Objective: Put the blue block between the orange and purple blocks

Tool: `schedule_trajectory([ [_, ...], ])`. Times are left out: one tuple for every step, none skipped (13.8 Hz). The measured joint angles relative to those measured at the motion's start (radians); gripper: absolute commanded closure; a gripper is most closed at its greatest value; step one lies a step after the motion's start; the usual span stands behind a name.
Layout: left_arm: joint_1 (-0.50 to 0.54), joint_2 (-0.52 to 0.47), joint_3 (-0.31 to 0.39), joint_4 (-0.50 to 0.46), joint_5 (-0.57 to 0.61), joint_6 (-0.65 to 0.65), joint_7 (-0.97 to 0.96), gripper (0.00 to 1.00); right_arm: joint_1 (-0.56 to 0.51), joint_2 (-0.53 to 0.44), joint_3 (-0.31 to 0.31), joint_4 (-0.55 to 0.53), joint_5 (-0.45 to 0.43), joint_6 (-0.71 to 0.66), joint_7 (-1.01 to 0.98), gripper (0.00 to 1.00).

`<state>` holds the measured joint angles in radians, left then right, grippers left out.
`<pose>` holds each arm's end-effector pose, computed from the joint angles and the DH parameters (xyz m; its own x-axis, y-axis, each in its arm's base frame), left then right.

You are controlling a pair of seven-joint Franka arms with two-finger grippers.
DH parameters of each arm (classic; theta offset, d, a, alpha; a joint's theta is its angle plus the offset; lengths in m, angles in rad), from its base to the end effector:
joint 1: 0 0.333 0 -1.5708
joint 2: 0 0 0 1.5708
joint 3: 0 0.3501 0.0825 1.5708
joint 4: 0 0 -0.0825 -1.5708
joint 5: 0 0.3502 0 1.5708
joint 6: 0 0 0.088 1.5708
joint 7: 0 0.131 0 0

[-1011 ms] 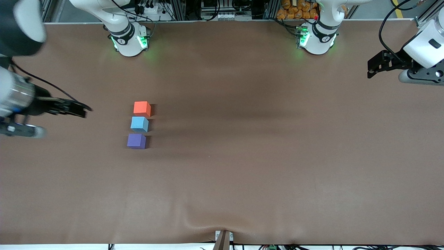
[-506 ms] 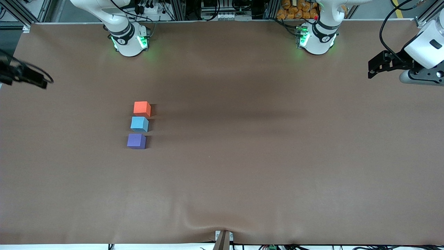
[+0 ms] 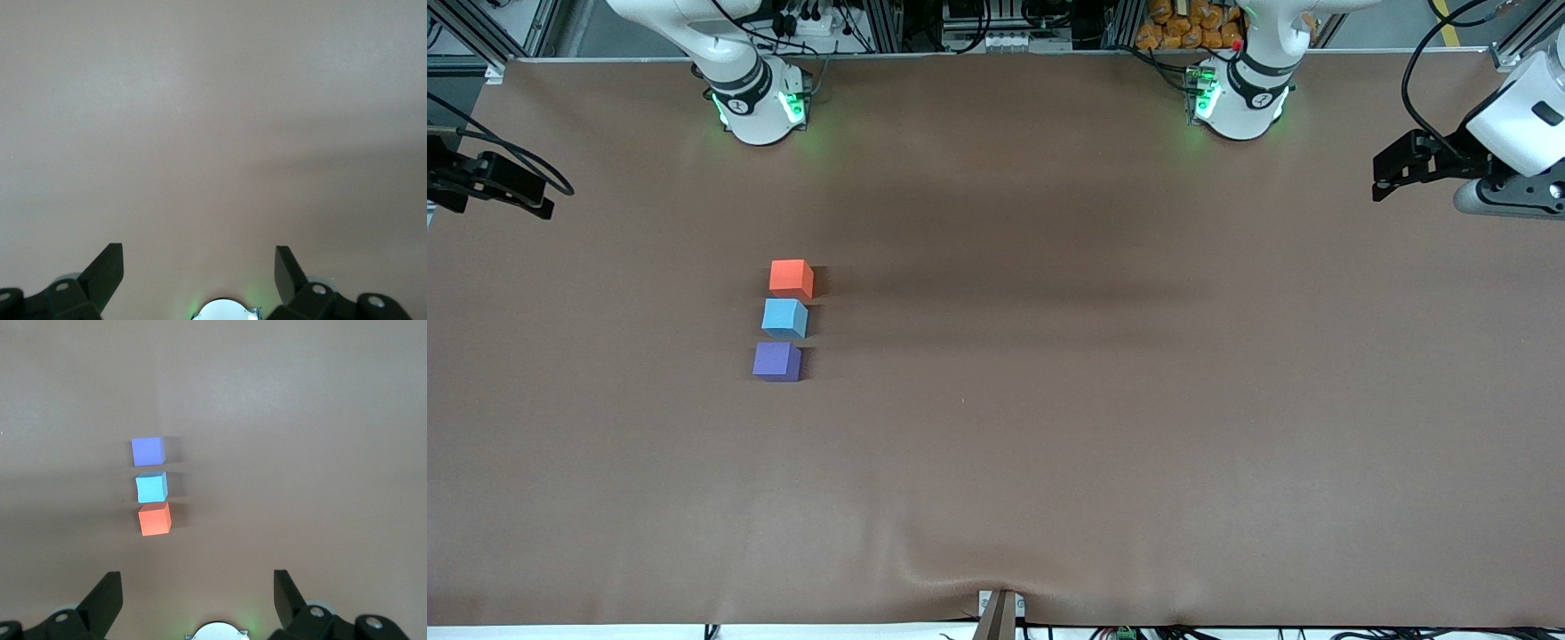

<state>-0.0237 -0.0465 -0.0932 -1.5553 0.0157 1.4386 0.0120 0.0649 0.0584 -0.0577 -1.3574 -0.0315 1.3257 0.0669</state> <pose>0.4860 -0.0562 0.6537 0.9895 -0.1258 -0.0706 -0.1274 -0.9917 -0.0192 0.5119 0.0002 0.6750 0.9939 -0.0675 -0.0872 -0.0642 -0.9971 0.0404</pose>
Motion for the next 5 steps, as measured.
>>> schedule_trajectory([
  [0.0,0.0,0.0,0.0,0.0,0.0,0.0,0.0,0.0,-0.01,0.0,-0.014,0.0,0.007,-0.004,0.0],
  [0.0,0.0,0.0,0.0,0.0,0.0,0.0,0.0,0.0,-0.027,-0.001,-0.038,0.0,0.019,-0.017,0.0],
  [0.0,0.0,0.0,0.0,0.0,0.0,0.0,0.0,0.0,-0.049,-0.002,-0.069,0.0,0.035,-0.037,0.0],
  [0.0,0.0,0.0,0.0,0.0,0.0,0.0,0.0,-0.001,-0.071,-0.003,-0.099,0.0,0.047,-0.054,0.0],
  [0.0,0.0,0.0,0.0,0.0,0.0,0.0,0.0,-0.001,-0.088,-0.004,-0.119,-0.002,0.052,-0.064,0.0],
])
